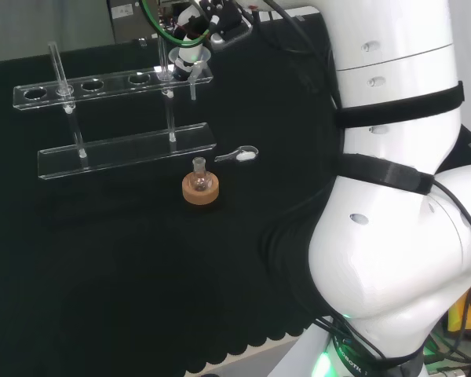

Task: Pick up the funnel from the transparent funnel stand.

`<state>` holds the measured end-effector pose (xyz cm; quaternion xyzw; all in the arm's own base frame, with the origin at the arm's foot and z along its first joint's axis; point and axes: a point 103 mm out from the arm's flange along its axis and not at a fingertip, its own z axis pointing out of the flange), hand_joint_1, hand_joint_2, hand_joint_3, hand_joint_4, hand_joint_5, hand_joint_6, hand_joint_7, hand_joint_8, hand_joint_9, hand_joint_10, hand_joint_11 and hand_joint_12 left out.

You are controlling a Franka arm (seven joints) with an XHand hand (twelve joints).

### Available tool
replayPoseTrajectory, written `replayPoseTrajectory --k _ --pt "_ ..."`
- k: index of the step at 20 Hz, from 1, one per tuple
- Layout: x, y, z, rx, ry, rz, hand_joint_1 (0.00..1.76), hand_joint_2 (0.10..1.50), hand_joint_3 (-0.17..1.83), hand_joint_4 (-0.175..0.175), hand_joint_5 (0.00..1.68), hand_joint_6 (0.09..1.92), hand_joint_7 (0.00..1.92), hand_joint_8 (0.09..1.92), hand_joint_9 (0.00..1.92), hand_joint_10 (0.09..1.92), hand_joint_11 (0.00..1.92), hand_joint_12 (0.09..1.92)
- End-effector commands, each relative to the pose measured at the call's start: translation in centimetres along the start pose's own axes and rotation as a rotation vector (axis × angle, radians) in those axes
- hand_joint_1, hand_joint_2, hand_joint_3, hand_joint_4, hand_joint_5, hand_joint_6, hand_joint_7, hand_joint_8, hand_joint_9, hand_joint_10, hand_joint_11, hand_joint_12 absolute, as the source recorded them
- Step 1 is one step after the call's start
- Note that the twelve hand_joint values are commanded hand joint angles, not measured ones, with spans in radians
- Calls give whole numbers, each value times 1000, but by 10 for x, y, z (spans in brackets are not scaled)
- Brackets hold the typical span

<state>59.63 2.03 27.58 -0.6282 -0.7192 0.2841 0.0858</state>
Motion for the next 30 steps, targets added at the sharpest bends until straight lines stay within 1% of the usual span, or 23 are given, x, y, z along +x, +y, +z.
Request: replayPoseTrajectory --k 1,8,11,14,18,22,25,29,30 --pt "-1 3 1 7 -23 11 598 763 191 -10 35 87 0 497 330 775 253 1466" --pt "1 6 3 8 -49 11 650 763 227 -17 66 87 2 614 468 687 291 1446" --pt "-1 7 3 12 -58 15 660 757 247 -19 95 87 28 648 509 664 304 1439" --pt "-1 7 3 4 -69 19 669 750 270 -20 126 87 68 667 565 637 317 1430" --pt "0 6 2 -9 -83 20 688 734 323 -24 221 87 193 679 700 585 349 1411" --pt "2 6 -1 -30 -110 26 703 725 373 -26 390 87 343 679 803 550 381 1383" --pt "4 5 -2 -57 -130 37 724 725 402 -26 498 87 462 689 873 536 409 1360" --pt "4 3 -6 -85 -145 49 762 729 427 -26 597 145 570 711 935 526 440 1334" --pt "4 2 -8 -91 -145 49 769 727 436 -25 605 191 583 714 948 516 447 1329"
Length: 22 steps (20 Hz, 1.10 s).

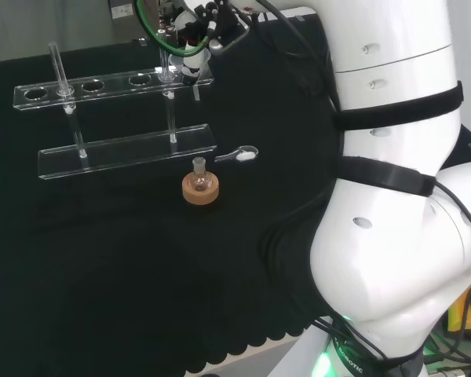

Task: Pick up the funnel from the transparent funnel stand.

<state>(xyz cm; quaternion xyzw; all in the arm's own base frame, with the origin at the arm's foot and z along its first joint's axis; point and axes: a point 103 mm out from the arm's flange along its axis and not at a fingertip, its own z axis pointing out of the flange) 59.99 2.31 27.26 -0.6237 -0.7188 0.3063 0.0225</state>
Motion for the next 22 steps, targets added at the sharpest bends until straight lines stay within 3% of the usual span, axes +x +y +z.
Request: replayPoseTrajectory --k 1,6,22 --pt "-1 -4 -10 -48 -22 18 774 724 446 -25 598 263 590 716 959 505 455 1321" --pt "-9 -17 -23 -75 -12 26 784 715 479 -26 519 580 601 732 985 495 465 1319" --pt "-25 -99 -54 -130 2 87 790 708 506 -30 492 685 614 745 1032 509 477 1305"
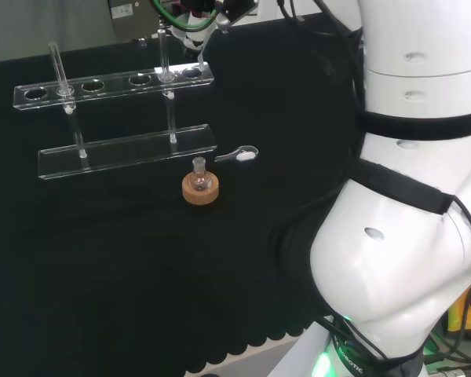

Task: Pick up the funnel from the transparent funnel stand.

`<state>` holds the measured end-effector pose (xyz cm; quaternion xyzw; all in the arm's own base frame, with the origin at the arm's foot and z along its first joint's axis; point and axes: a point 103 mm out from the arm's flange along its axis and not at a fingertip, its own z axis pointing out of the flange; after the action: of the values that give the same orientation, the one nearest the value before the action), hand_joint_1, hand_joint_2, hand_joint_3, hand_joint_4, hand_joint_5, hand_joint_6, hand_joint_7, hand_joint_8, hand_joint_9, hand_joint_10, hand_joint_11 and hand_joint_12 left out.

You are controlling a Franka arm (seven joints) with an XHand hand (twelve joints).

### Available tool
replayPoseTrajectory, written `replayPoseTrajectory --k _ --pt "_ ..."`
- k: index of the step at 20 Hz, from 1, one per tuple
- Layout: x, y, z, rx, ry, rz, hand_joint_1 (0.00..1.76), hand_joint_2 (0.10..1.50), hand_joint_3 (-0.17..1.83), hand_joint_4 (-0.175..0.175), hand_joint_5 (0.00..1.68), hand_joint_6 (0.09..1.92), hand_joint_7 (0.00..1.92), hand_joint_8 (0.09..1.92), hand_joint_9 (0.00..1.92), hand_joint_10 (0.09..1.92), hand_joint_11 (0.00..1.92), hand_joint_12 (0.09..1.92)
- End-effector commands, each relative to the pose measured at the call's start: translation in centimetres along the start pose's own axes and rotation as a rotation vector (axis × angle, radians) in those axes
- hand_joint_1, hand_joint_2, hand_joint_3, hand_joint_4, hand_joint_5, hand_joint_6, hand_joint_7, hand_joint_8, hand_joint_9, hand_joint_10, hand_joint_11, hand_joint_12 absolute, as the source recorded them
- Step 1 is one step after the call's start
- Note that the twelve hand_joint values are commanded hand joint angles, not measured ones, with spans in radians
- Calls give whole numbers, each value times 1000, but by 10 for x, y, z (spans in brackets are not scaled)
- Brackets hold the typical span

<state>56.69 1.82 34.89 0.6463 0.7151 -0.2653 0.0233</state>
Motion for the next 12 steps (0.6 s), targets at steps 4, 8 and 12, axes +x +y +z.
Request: replayPoseTrajectory --k 4,8,12 --pt "-2 -56 -19 -22 4 38 791 707 509 -30 491 693 614 746 1035 508 480 1304" --pt "-1 -78 -20 -29 8 46 791 706 512 -31 492 698 615 747 1038 508 483 1303" --pt "2 -98 -19 -32 17 55 791 706 514 -31 493 701 616 747 1041 509 485 1302"
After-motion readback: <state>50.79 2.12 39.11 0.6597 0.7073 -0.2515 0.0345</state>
